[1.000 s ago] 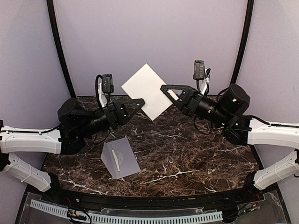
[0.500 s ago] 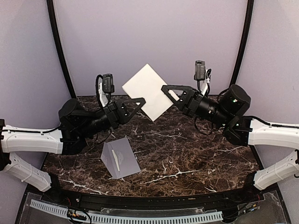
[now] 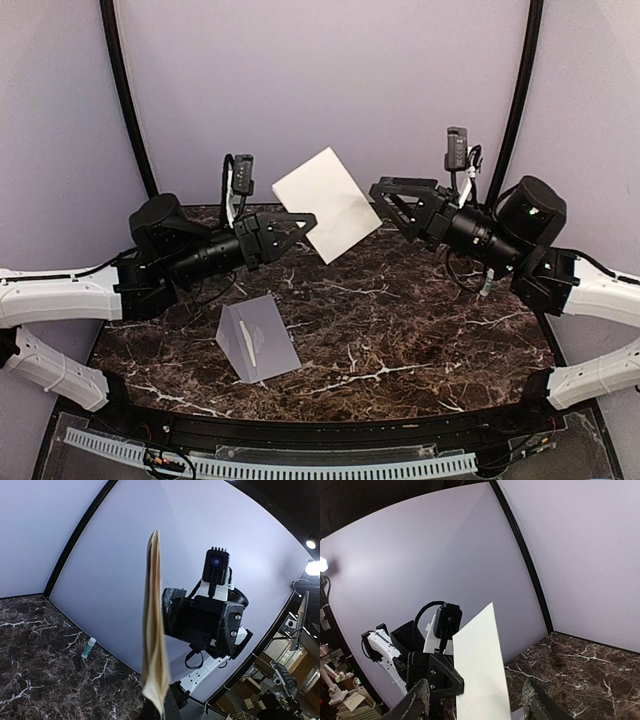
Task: Place the letter into the envelope and seal it
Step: Fold the letter, then place the letter in the envelope.
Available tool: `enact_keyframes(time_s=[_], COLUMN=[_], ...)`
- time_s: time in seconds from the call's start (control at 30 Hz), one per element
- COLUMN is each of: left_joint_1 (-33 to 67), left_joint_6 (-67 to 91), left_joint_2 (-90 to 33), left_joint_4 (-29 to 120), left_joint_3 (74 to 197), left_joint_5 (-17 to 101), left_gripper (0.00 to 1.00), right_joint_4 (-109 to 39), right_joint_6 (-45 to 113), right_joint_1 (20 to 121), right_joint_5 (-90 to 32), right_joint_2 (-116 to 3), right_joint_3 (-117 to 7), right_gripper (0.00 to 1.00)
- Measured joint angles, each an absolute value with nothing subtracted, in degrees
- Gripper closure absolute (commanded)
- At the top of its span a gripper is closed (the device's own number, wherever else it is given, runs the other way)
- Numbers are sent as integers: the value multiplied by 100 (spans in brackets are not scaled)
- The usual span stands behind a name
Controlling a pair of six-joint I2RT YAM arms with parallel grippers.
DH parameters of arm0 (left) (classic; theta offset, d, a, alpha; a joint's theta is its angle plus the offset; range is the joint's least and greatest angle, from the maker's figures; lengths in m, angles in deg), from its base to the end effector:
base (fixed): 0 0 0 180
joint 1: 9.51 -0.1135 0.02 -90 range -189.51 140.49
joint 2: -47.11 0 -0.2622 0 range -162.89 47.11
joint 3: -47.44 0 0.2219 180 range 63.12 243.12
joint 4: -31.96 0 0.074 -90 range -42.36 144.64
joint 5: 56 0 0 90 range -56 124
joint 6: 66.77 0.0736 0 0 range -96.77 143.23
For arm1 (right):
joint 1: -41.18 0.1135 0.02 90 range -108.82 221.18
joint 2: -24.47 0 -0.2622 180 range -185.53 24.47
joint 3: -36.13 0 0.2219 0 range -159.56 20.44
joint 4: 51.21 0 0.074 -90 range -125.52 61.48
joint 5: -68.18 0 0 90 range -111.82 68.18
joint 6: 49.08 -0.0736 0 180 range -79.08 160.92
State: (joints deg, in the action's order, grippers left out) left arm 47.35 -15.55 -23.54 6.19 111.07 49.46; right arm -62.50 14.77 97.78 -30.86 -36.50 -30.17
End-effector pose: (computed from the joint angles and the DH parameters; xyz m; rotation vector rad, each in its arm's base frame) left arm 0.1424 -0.2541 0.3804 0.4841 1.3471 -1.5826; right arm 0.1303 0.2186 0.4053 -0.5105 1.3107 1.3239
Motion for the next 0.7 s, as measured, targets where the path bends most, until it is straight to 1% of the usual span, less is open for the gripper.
enact_keyframes(time_s=[0.1,0.23,0.33,0.43,0.7], left_joint_1=[4733,4660,4453,4094,3323], left_joint_6=[-1361,-1247,-1313,-1503,-2117], left_joint_2=[-2278,-2042,-1867,-1710,-1559], left_joint_4=[1679,3043,4000,4571,5340], left_joint_3=[11491,11677,11647,11371,10300], left_joint_5=[4765,4590,4629,4822,5478], left_gripper=[100,100,100,100,100], right_joint_4=[-5831,-5267,-4963,-4753,-4294], right_joint_6=[1636,1831,1861,1809,1466], right_joint_1=[9765,9741,9737,9721,9717], right_joint_5=[-2804,-2441,-2207,-2107,-2072], right_joint_2=[-3324,-2964,-2789,-2782,-3339], right_joint_3=[-3017,-3003,-2894,-2741,-2551], right_gripper=[28,22,20,19,18])
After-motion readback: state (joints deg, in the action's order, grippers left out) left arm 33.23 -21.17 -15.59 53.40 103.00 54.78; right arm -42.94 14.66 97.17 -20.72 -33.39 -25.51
